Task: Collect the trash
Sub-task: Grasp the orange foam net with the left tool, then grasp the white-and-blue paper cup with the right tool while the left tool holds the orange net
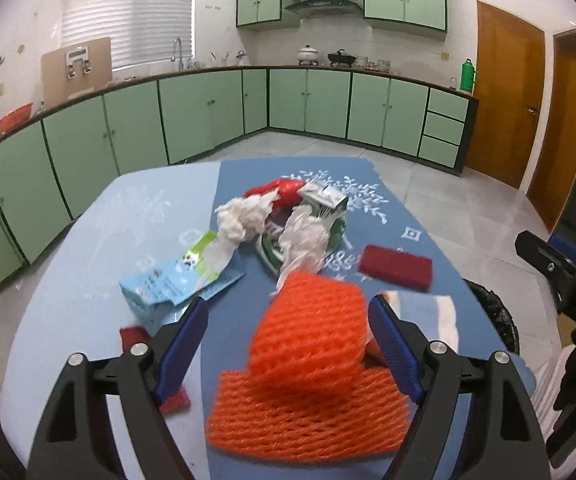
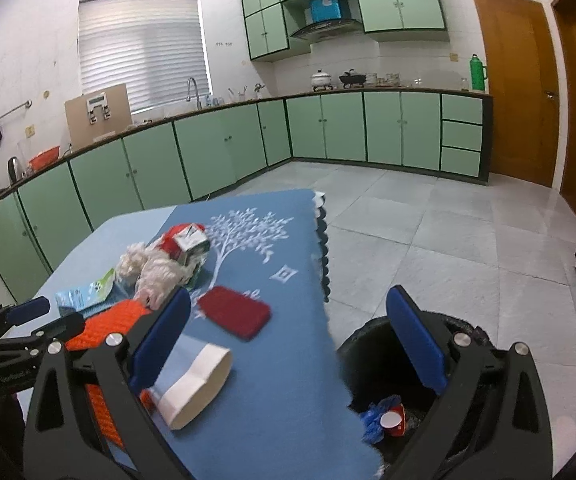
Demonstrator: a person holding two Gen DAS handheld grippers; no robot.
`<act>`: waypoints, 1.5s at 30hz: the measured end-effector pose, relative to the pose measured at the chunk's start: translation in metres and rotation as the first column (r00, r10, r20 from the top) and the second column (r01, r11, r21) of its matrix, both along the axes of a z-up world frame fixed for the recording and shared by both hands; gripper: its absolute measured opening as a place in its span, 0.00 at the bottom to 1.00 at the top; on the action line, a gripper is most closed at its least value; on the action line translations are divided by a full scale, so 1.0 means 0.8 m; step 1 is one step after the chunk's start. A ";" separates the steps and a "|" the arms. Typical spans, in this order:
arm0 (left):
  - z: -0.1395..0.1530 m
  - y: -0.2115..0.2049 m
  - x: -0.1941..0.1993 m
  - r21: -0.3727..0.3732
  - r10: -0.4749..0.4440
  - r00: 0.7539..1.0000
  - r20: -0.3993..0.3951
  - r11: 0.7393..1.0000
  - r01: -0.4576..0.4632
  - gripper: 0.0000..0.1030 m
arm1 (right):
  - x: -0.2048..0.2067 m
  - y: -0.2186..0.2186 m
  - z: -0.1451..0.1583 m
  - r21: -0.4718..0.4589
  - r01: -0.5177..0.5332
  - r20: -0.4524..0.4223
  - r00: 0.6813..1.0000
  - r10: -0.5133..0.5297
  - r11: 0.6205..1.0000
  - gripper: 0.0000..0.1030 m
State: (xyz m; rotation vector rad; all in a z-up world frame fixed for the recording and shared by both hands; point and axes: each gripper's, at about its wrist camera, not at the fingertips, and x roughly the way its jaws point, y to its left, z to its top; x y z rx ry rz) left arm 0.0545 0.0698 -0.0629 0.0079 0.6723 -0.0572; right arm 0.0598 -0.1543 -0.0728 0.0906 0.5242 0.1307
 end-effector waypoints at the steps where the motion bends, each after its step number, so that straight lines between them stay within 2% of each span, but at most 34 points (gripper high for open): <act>1: -0.005 0.002 0.001 -0.004 -0.001 1.000 -0.009 1.000 0.001 0.78 | 0.000 0.004 -0.002 -0.002 -0.006 -0.006 1.000 0.006 1.000 0.93; 10: -0.045 0.006 0.011 -0.051 0.000 0.997 -0.073 0.999 -0.004 0.79 | -0.007 0.026 -0.001 -0.047 -0.028 -0.005 1.000 0.028 0.999 0.93; 11: -0.047 0.005 0.011 -0.054 -0.001 0.997 -0.075 0.999 -0.003 0.77 | -0.006 0.026 -0.001 -0.047 -0.030 -0.010 1.000 0.029 0.998 0.93; 12: -0.049 0.005 0.012 -0.059 -0.002 0.997 -0.077 0.998 -0.003 0.72 | -0.006 0.027 -0.003 -0.046 -0.035 -0.017 0.999 0.034 0.998 0.93; 13: -0.052 0.006 0.013 -0.071 -0.009 0.996 -0.084 0.997 0.003 0.54 | -0.006 0.027 -0.004 -0.045 -0.039 -0.023 0.999 0.038 0.998 0.93; 17: -0.051 0.004 0.012 -0.074 -0.013 0.997 -0.078 0.997 0.007 0.40 | -0.006 0.035 -0.011 -0.049 -0.060 -0.041 0.998 0.058 0.997 0.93; 23: -0.038 0.010 0.004 -0.071 0.009 1.000 -0.028 0.997 -0.011 0.29 | -0.005 0.055 -0.027 -0.033 -0.114 -0.078 0.991 0.111 0.993 0.93; 33: -0.014 0.031 -0.018 -0.090 0.054 0.997 0.046 0.995 -0.050 0.27 | 0.003 0.094 -0.035 -0.070 -0.192 -0.075 0.980 0.187 0.979 0.93; 45: -0.030 0.053 -0.018 -0.099 0.101 0.995 0.008 0.990 -0.100 0.27 | 0.018 0.123 -0.058 -0.113 -0.203 -0.140 0.972 0.186 0.973 0.93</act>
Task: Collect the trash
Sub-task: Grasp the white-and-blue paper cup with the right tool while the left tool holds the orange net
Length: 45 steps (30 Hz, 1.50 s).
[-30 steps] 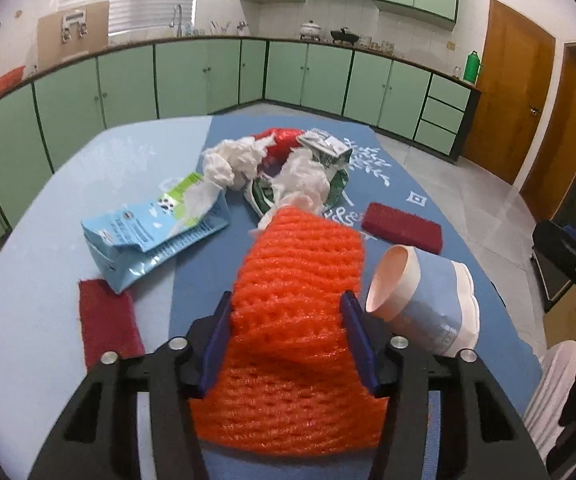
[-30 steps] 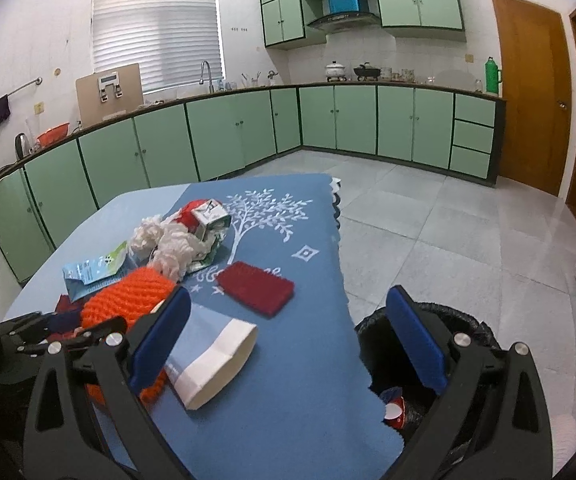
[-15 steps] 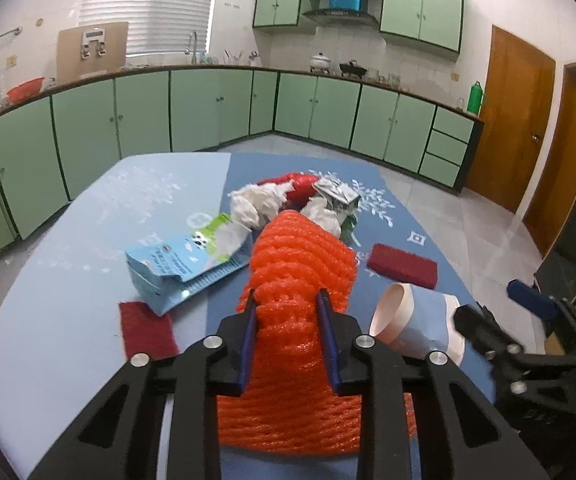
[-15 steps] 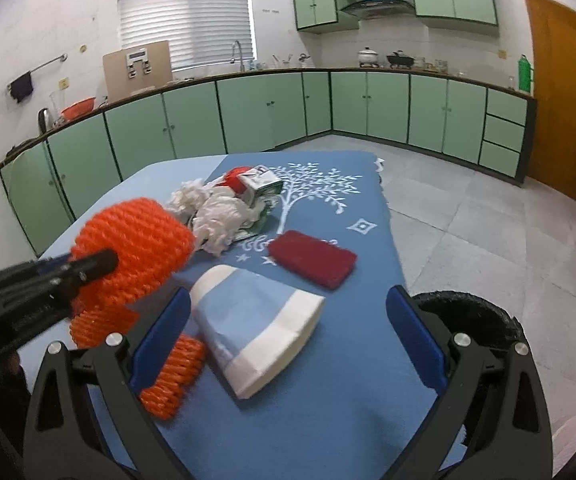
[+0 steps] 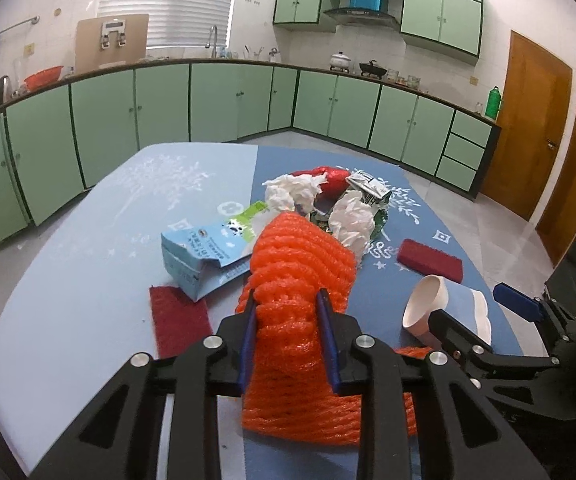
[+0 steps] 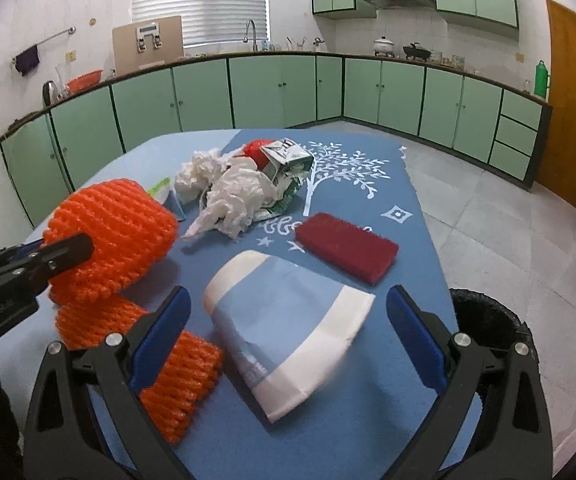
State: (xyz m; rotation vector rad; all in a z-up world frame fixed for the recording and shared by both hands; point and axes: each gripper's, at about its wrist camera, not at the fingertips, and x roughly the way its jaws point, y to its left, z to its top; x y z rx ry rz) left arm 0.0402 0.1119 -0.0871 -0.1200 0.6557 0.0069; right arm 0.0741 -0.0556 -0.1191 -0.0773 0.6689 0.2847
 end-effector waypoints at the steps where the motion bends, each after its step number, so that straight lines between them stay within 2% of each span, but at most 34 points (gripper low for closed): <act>1: 0.000 0.000 0.000 -0.001 -0.001 1.000 -0.001 1.000 0.001 0.27 | 0.001 0.001 -0.001 -0.005 0.004 -0.002 1.000 -0.004 1.000 0.93; 8: -0.005 0.001 0.006 -0.010 -0.006 1.000 -0.012 1.000 0.006 0.27 | 0.012 0.005 -0.010 -0.028 -0.012 -0.033 0.999 0.011 1.000 0.93; 14: -0.004 0.002 0.007 -0.011 -0.008 1.000 -0.013 1.000 0.008 0.27 | 0.015 0.001 -0.011 0.006 -0.035 -0.054 0.998 0.035 0.999 0.90; 15: -0.005 0.002 0.007 -0.011 -0.009 1.000 -0.013 1.000 0.009 0.27 | 0.015 0.000 -0.010 0.012 -0.037 -0.052 0.998 0.037 0.999 0.88; 16: -0.004 0.002 0.007 -0.011 -0.009 1.000 -0.012 1.000 0.009 0.27 | 0.014 -0.001 -0.009 0.018 -0.040 -0.047 0.998 0.041 0.999 0.70; 17: -0.003 0.001 0.007 -0.011 -0.010 1.000 -0.010 1.000 0.009 0.27 | 0.013 -0.002 -0.006 0.035 -0.064 -0.042 0.997 0.065 0.997 0.64; 18: -0.003 0.000 0.007 -0.010 -0.010 1.000 -0.009 1.000 0.010 0.27 | 0.013 -0.003 -0.002 0.039 -0.074 -0.041 0.996 0.076 0.996 0.64; 24: 0.002 -0.003 0.003 -0.004 -0.021 1.000 0.007 1.000 0.021 0.27 | 0.012 -0.009 0.008 0.051 -0.076 -0.030 0.997 0.078 0.996 0.64; 26: 0.002 -0.004 0.001 0.000 -0.026 1.000 0.008 1.000 0.026 0.27 | 0.010 -0.010 0.007 0.050 -0.077 -0.034 0.996 0.079 0.996 0.75; 27: 0.002 -0.004 0.000 0.001 -0.026 1.000 0.008 1.000 0.026 0.27 | 0.008 -0.012 0.008 0.038 -0.069 -0.024 0.997 0.070 0.997 0.85; 30: 0.003 -0.005 0.000 -0.001 -0.024 1.000 0.008 1.000 0.024 0.27 | 0.008 -0.013 0.008 0.011 -0.077 -0.007 0.997 0.077 0.997 0.90; 36: -0.001 -0.002 0.002 -0.004 -0.020 1.000 -0.011 1.000 0.020 0.27 | 0.024 -0.014 -0.011 0.029 -0.091 -0.095 0.991 0.093 0.995 0.90; 41: -0.002 0.001 0.010 -0.011 -0.019 1.000 -0.022 1.000 0.019 0.28 | 0.026 -0.008 -0.016 0.006 -0.105 -0.102 0.989 0.105 0.994 0.90; 45: -0.002 0.001 0.012 -0.013 -0.020 1.000 -0.025 1.000 0.020 0.28 | 0.027 -0.013 -0.015 0.044 -0.111 -0.113 0.987 0.116 0.993 0.89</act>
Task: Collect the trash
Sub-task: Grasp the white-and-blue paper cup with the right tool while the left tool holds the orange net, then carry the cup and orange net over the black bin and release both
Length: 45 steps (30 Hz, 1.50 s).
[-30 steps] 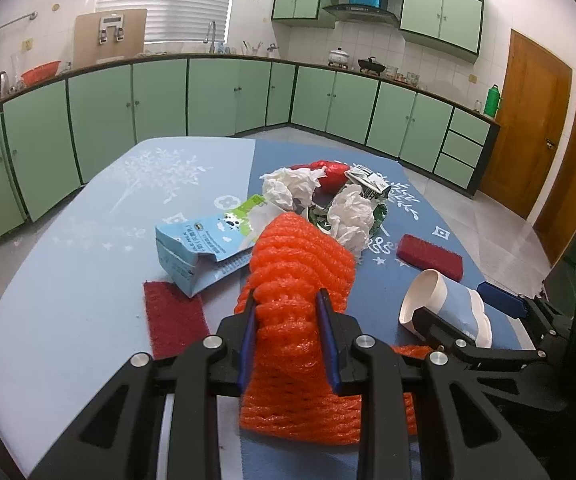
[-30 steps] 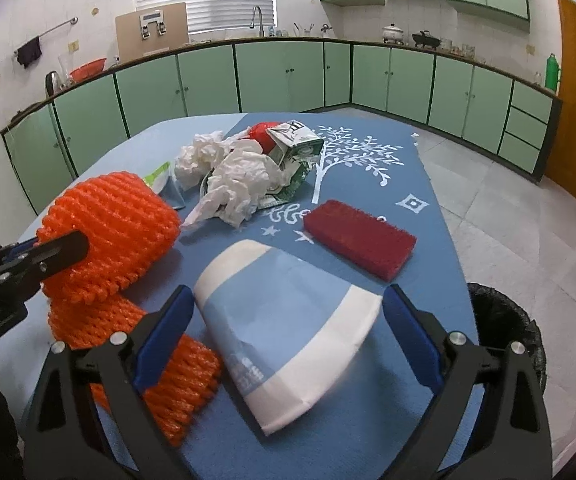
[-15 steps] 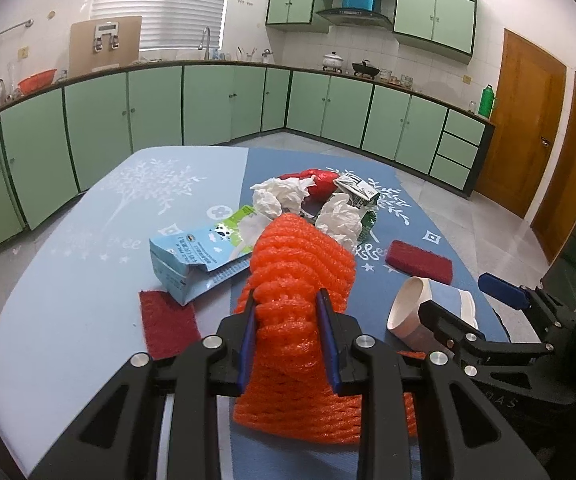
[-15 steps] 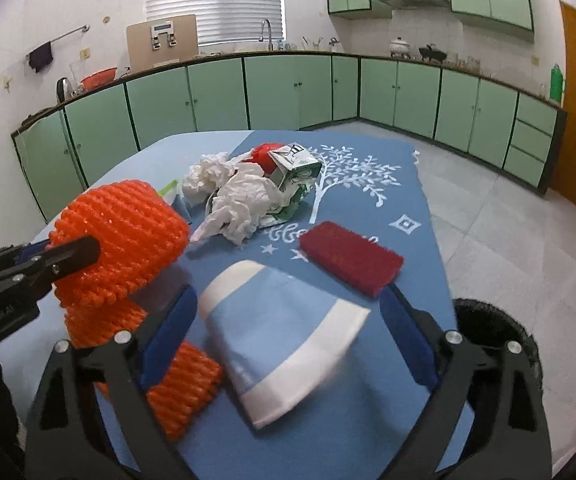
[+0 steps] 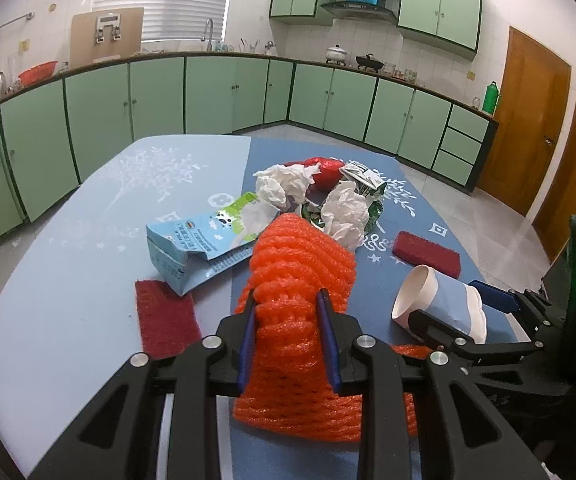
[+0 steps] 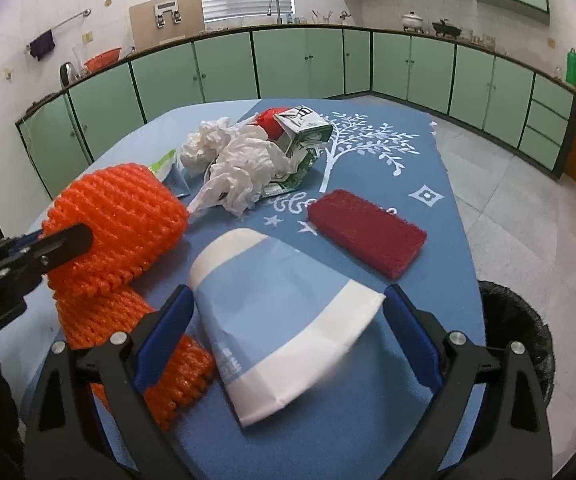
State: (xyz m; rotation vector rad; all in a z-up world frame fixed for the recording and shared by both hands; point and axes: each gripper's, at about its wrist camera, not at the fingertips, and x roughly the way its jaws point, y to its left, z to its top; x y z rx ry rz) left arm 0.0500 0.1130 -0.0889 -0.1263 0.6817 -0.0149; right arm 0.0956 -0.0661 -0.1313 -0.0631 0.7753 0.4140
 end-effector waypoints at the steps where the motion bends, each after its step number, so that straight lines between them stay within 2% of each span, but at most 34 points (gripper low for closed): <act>1: -0.001 0.000 0.000 -0.002 0.000 1.000 0.000 1.000 0.000 0.28 | 0.001 -0.001 0.001 0.010 0.000 -0.001 1.000 0.000 1.000 0.89; 12: 0.014 -0.008 0.002 -0.001 -0.022 0.999 0.038 1.000 0.022 0.28 | -0.010 -0.021 0.047 0.074 0.027 0.093 0.995 -0.033 0.997 0.88; 20: 0.046 -0.042 0.013 -0.016 -0.101 0.990 0.094 0.995 0.103 0.28 | -0.012 -0.060 0.091 0.106 0.075 0.159 0.983 -0.091 0.991 0.88; 27: 0.071 -0.090 0.033 -0.024 -0.188 0.972 0.143 0.981 0.193 0.28 | -0.016 -0.115 0.122 0.136 0.149 0.209 0.962 -0.176 0.979 0.88; 34: 0.082 -0.154 0.056 -0.018 -0.286 0.943 0.170 0.956 0.293 0.28 | -0.018 -0.183 0.130 0.133 0.259 0.229 0.931 -0.284 0.957 0.88; 45: 0.075 -0.262 0.085 -0.009 -0.410 0.896 0.172 0.909 0.417 0.28 | -0.019 -0.281 0.112 0.113 0.405 0.221 0.880 -0.421 0.907 0.88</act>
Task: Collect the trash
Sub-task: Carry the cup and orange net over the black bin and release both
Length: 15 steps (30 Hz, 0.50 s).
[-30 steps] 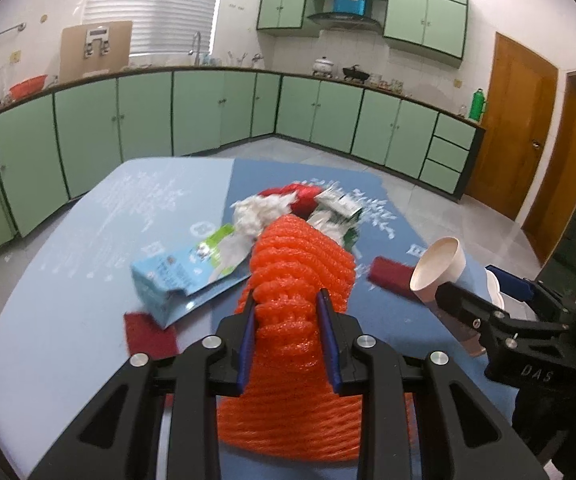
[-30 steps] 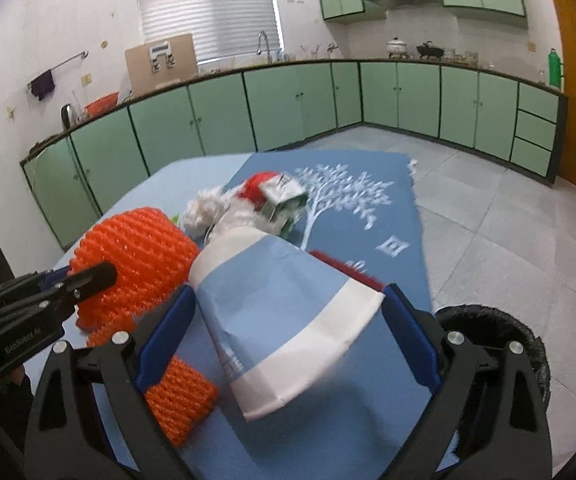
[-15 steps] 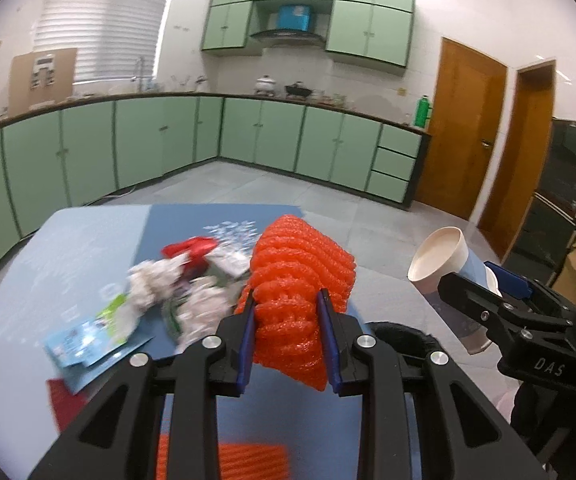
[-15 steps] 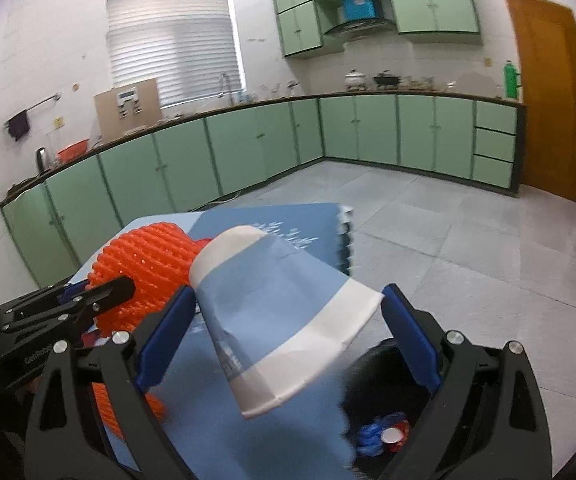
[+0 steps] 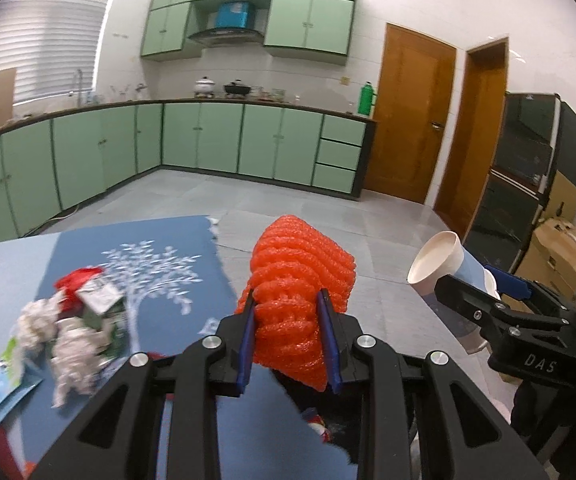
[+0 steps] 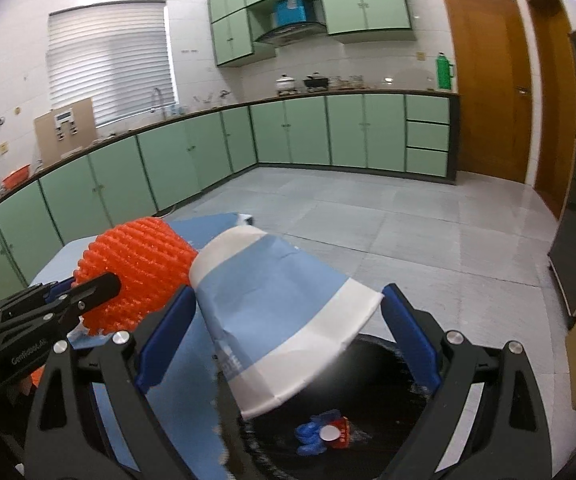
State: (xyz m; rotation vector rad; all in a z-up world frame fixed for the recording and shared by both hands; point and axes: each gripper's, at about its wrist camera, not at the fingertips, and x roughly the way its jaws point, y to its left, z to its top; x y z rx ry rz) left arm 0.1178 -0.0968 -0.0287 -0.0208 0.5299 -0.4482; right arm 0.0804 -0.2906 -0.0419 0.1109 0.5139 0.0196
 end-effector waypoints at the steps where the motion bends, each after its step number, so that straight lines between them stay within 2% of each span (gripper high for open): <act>1: -0.002 -0.012 0.004 0.001 -0.015 1.000 -0.001 1.000 0.015 0.28 | 0.001 -0.009 -0.004 0.000 0.013 -0.005 1.000 -0.013 1.000 0.88; 5: -0.009 -0.040 0.019 0.010 -0.051 0.999 -0.002 0.999 0.051 0.28 | 0.003 -0.033 -0.021 0.006 0.049 -0.021 0.999 -0.049 0.999 0.88; 15: -0.048 -0.088 0.056 0.023 -0.105 0.991 -0.079 0.994 0.108 0.28 | 0.023 -0.066 -0.071 0.019 0.101 -0.093 0.991 -0.098 0.995 0.88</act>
